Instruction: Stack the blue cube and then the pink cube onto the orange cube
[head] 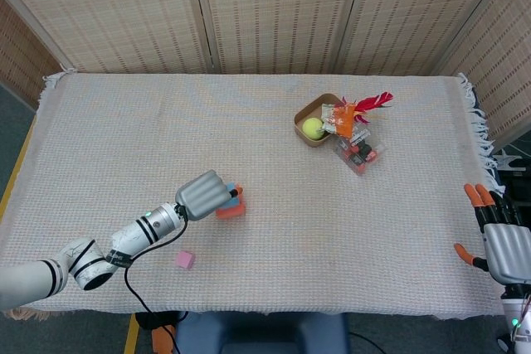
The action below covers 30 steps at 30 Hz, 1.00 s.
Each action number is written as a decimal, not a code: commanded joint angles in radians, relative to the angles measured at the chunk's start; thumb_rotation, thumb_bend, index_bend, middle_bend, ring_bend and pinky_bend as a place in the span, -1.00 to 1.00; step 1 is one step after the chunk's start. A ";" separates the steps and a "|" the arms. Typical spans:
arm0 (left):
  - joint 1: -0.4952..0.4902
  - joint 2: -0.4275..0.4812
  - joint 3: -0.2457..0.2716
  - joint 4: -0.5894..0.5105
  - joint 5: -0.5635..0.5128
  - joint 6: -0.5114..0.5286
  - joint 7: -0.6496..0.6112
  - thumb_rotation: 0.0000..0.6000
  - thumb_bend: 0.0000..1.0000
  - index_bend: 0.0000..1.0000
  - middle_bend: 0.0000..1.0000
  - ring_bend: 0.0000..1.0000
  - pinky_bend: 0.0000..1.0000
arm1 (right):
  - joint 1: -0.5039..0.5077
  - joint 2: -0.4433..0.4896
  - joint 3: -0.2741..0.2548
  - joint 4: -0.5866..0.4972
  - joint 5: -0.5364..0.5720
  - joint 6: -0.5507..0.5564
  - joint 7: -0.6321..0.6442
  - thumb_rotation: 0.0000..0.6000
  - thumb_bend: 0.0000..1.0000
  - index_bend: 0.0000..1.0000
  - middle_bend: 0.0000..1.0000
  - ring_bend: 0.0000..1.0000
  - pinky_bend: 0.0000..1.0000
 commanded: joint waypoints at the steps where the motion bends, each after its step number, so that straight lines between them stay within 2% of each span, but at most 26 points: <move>1: 0.001 -0.001 -0.001 -0.001 -0.002 0.002 0.002 1.00 -0.30 -0.54 1.00 1.00 1.00 | -0.001 0.001 0.000 -0.001 -0.001 0.001 0.001 1.00 -0.76 -1.00 -1.00 -1.00 -1.00; 7: 0.004 -0.002 -0.005 -0.004 -0.014 0.007 0.016 1.00 -0.31 -0.76 1.00 1.00 1.00 | -0.003 0.003 0.000 -0.002 -0.004 0.006 0.004 1.00 -0.76 -1.00 -1.00 -1.00 -1.00; 17: 0.040 0.047 0.012 -0.086 -0.001 0.059 0.049 1.00 -0.31 -0.81 1.00 1.00 1.00 | -0.004 0.007 -0.001 -0.004 -0.007 0.006 0.006 1.00 -0.76 -1.00 -1.00 -1.00 -1.00; 23: 0.162 0.135 0.088 -0.206 0.014 0.172 -0.012 1.00 -0.31 -0.79 1.00 1.00 1.00 | -0.007 0.012 -0.008 -0.008 -0.022 0.009 0.015 1.00 -0.76 -1.00 -1.00 -1.00 -1.00; 30: 0.275 0.172 0.205 -0.242 0.057 0.220 -0.139 1.00 -0.31 -0.76 1.00 1.00 1.00 | -0.004 0.007 -0.021 -0.013 -0.045 0.002 0.008 1.00 -0.76 -1.00 -1.00 -1.00 -1.00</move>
